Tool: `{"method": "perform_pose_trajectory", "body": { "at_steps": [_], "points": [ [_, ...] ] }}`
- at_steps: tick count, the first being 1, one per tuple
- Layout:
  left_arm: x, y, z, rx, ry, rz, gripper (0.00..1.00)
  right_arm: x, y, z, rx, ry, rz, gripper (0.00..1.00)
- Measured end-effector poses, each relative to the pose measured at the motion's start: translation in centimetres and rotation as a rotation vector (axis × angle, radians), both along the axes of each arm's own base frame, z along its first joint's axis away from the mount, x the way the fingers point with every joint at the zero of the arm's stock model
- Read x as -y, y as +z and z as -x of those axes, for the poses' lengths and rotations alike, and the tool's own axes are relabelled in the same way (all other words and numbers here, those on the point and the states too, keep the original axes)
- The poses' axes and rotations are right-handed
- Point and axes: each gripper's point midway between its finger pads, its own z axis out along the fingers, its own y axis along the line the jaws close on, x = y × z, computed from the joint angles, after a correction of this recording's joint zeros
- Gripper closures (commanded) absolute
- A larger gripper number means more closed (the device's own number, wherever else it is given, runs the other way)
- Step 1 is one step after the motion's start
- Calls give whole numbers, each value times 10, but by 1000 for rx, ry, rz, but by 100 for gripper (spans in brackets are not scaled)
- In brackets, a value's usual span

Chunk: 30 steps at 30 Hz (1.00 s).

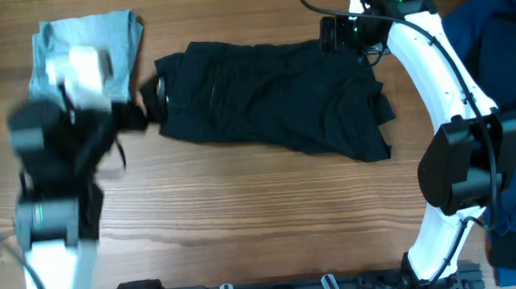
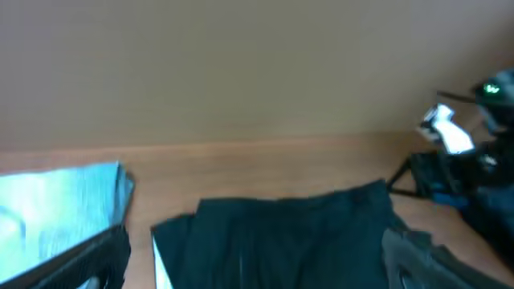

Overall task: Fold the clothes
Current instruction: 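Grasp the trousers' top corners with left and right grippers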

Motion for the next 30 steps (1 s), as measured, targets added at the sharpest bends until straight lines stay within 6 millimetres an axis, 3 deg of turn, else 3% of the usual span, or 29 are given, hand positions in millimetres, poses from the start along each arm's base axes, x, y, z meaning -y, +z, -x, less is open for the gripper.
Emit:
{"method": "perform_pose_trajectory", "body": {
  "at_steps": [2, 5, 8, 12, 16, 23, 30],
  "points": [
    [6, -11, -18, -150, -37, -24, 0, 7, 1, -2, 11, -18, 36, 3],
    [17, -21, -65, -236, -87, -57, 0, 19, 2, -5, 25, -69, 77, 4],
    [23, -58, -97, -315, -112, -70, 0, 31, 3, -8, 33, -111, 90, 5],
    [27, -111, -126, -393, -134, -69, 0, 47, 4, -13, 47, -153, 83, 8],
    [37, -138, -148, -388, -167, -58, 0, 58, 7, -25, 91, -179, 77, 13],
    [67, -171, -180, -341, -219, -48, 0, 57, -2, -43, 131, -163, 76, 16],
    [77, -249, -195, -438, -186, -64, 0, 56, -27, -51, 112, -158, 78, 13]
  ]
}}
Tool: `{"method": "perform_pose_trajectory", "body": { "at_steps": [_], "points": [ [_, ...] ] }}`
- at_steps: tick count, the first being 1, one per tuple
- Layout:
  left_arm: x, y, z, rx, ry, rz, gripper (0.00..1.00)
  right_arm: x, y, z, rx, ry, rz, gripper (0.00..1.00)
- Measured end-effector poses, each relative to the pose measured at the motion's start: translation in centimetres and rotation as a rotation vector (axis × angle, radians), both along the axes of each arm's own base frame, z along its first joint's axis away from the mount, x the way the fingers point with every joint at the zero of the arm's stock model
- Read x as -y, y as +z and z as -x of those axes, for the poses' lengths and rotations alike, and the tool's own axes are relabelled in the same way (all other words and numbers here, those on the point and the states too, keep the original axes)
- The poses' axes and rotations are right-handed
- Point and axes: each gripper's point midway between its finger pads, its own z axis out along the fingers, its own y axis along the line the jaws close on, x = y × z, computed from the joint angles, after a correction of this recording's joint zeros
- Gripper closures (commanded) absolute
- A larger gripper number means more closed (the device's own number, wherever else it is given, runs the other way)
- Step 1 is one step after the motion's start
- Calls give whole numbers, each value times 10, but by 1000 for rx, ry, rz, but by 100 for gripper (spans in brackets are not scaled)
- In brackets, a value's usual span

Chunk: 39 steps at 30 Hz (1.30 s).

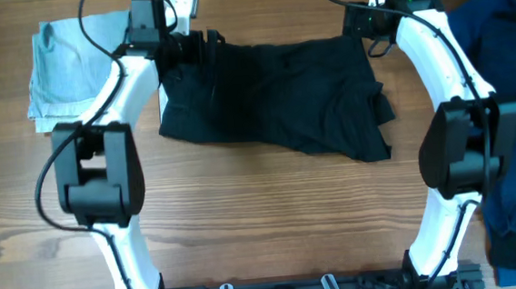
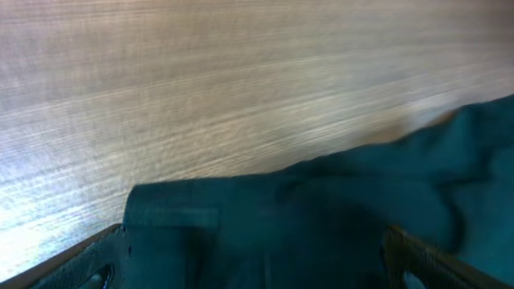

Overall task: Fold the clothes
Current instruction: 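Grasp the trousers' top corners with left and right grippers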

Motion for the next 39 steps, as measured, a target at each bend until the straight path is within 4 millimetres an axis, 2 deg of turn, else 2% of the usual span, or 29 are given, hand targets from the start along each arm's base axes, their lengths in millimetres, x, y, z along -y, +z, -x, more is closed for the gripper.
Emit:
{"method": "perform_pose_trajectory", "body": {
  "at_steps": [3, 10, 14, 21, 28, 29, 32, 33, 35, 39],
  "points": [
    [-6, -12, -5, -5, 32, -27, 1, 0, -11, -5, 1, 0, -1, 13],
    [-14, -14, -21, 53, 79, -54, 9, -1, -33, -10, -18, 2, -3, 13],
    [-15, -24, -25, 52, 95, -57, 9, -2, -33, -12, -14, 3, -3, 12],
    [-16, -53, -23, 2, 107, -59, 13, -2, -32, -13, -6, 2, -4, 12],
    [-16, -61, -21, -22, 117, -46, 36, -2, -32, -14, -3, 3, -4, 13],
    [-15, -62, -20, -27, 113, -46, 43, -2, -32, -14, -4, 2, -4, 16],
    [-15, -62, -20, -31, 113, -41, 66, -2, -32, -14, -3, 3, -4, 43],
    [-14, -62, -19, -32, 111, -41, 73, -2, -32, -14, -3, 6, -2, 43],
    [-14, -62, -19, -33, 109, -36, 80, -2, -32, -14, -3, 11, -2, 42],
    [-12, -60, -18, -34, 104, -30, 79, -2, -31, -15, 2, 13, -2, 31]
  ]
}}
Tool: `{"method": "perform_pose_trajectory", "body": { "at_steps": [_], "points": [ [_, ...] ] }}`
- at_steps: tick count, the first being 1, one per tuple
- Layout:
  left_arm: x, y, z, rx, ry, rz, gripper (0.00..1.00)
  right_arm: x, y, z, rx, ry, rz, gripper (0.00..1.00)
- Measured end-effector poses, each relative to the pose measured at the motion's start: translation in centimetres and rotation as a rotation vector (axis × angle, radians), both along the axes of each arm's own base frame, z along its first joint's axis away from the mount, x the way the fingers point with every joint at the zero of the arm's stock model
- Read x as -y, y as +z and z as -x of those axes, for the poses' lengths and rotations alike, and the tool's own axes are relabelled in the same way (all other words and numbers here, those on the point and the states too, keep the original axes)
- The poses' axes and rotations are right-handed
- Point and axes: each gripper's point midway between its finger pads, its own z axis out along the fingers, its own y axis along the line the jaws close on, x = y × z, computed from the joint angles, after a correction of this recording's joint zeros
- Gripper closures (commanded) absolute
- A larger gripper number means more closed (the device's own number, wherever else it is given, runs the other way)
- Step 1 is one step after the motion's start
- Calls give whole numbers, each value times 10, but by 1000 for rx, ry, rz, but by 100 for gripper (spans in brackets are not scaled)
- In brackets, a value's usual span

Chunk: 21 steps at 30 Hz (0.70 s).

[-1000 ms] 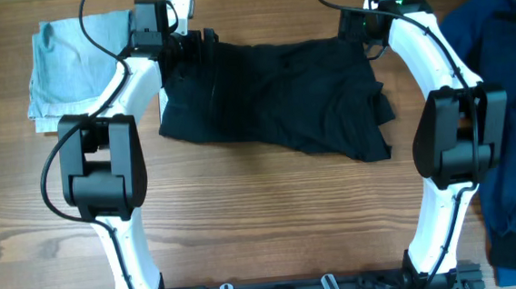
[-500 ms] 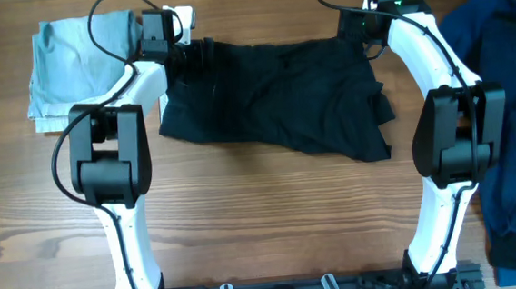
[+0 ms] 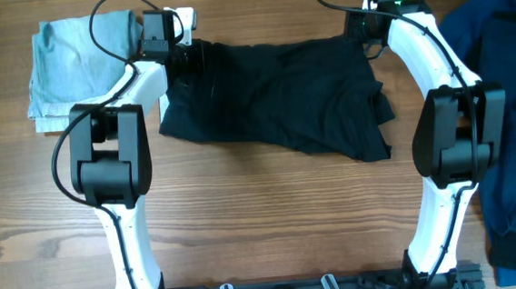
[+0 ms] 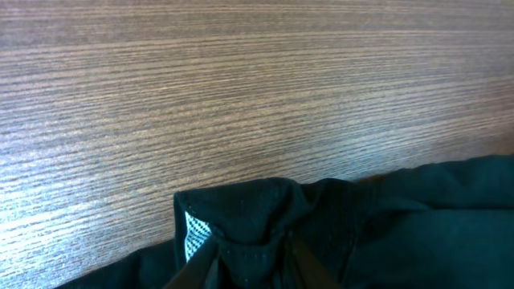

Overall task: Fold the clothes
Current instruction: 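Grasp the trousers' top corners with left and right grippers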

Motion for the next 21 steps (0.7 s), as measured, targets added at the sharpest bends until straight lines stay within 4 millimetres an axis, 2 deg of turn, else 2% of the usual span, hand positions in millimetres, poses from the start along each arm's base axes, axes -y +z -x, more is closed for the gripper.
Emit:
{"method": "perform_pose_trajectory", "body": {
  "at_steps": [2, 5, 9, 14, 15, 16, 17, 19, 20, 21],
  "points": [
    [1, 7, -1, 11, -3, 5, 76, 0, 0, 0, 1, 1, 0, 29],
    [3, 21, -2, 35, -13, 19, 77, 0, -1, -1, 6, 1, 0, 28],
    [5, 38, -3, 63, -21, 30, 76, -1, -13, 2, 1, 3, -4, 28],
    [6, 40, -3, 66, -23, 34, 76, -6, -30, 9, -15, 21, -32, 29],
    [6, 40, -3, 66, -23, 34, 76, -7, -31, 9, -13, 22, -35, 32],
    [6, 40, -3, 67, -24, 33, 76, -7, -31, 8, -8, 24, -38, 40],
    [6, 40, -3, 67, -24, 33, 81, -8, -30, 6, 1, 26, -40, 47],
    [6, 41, -3, 67, -23, 34, 92, -8, -29, 4, 12, 31, -40, 70],
    [6, 40, -3, 64, -20, 37, 93, -9, -28, 3, 16, 27, -44, 81],
    [6, 41, -3, 65, -21, 36, 93, -9, -28, 3, 16, 29, -45, 81]
  ]
}}
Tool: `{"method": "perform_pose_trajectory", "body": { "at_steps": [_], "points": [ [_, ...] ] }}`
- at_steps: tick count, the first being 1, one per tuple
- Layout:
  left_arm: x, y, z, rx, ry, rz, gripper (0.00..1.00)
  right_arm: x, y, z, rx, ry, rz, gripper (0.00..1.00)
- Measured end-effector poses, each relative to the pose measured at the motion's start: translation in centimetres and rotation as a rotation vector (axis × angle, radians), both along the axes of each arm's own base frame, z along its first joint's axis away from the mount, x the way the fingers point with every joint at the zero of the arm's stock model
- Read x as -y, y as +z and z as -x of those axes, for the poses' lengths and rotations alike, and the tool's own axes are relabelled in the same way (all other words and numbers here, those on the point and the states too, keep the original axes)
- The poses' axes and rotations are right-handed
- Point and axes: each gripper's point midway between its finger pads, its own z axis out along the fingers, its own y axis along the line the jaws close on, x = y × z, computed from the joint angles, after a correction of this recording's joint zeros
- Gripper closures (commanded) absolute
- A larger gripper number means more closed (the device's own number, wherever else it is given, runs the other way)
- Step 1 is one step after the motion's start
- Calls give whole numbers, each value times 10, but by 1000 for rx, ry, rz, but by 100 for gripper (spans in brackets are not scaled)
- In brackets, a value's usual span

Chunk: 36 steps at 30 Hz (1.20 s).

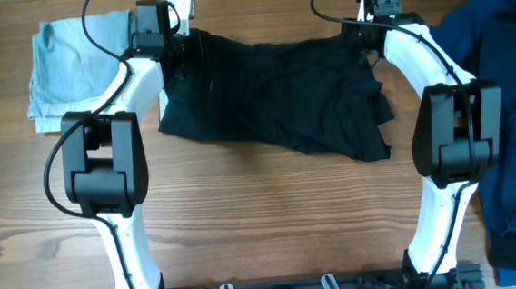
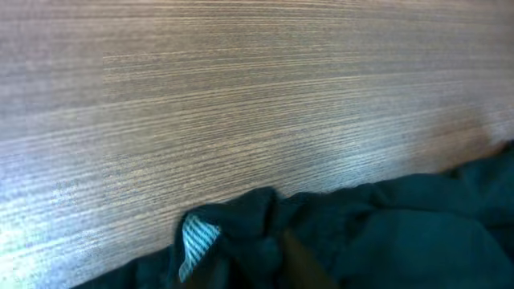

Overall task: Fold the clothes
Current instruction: 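Grasp the trousers' top corners with left and right grippers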

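Observation:
A black garment (image 1: 273, 93) lies spread across the middle of the table. My left gripper (image 1: 187, 46) is at its far left corner, and in the left wrist view the gripper (image 2: 269, 257) is shut on that bunched corner, where a striped label (image 2: 197, 238) shows. The cloth hides the fingers themselves. My right gripper (image 1: 361, 35) sits on the garment's far right corner, and the cloth there is drawn up to it. The garment's far edge runs taut between the two grippers.
A folded light blue cloth (image 1: 75, 62) lies at the far left, beside the left arm. A heap of dark blue clothes (image 1: 510, 99) fills the right edge of the table. Bare wooden table (image 1: 264, 226) shows in front of the garment.
The left gripper has shifted slightly and pulled the held corner up and back, so the garment's far edge looks tighter. The right gripper has moved a little along its corner. The garment's body lies as before.
The left arm was first blurred at the garment's left side, with the right gripper at the far right corner. Then the left gripper was open over the far left corner, later shut on it. Both grippers now hold the far corners.

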Motion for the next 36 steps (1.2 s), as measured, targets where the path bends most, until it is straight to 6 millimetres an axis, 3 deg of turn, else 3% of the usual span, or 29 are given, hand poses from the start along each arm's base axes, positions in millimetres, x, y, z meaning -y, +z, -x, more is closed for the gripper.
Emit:
{"method": "perform_pose_trajectory", "body": {
  "at_steps": [1, 6, 20, 22, 23, 26, 29, 36],
  "points": [
    [0, 0, 0, 0, -3, 1, 93, 0, 0, 0, 0, 0, 0, 77],
    [1, 0, 0, 1, -4, 0, 90, -1, 1, -1, 7, 8, -4, 35],
    [0, 0, 1, -1, -4, 0, 86, -2, 1, -11, 65, 6, -9, 34],
    [0, 0, 1, -2, -4, 0, 86, -2, -5, -10, 77, 6, -10, 42],
    [0, 0, 1, -2, -4, 0, 86, -2, -7, -11, 83, 6, -10, 51],
    [0, 0, 1, -2, -4, 0, 88, -2, -11, -9, 83, 4, -12, 94],
    [0, 0, 1, -2, -4, 0, 96, -2, -11, -9, 85, 6, -10, 95],
    [0, -1, 3, -14, -4, -1, 96, -2, -14, -6, 67, 6, -9, 96]
  ]
}}
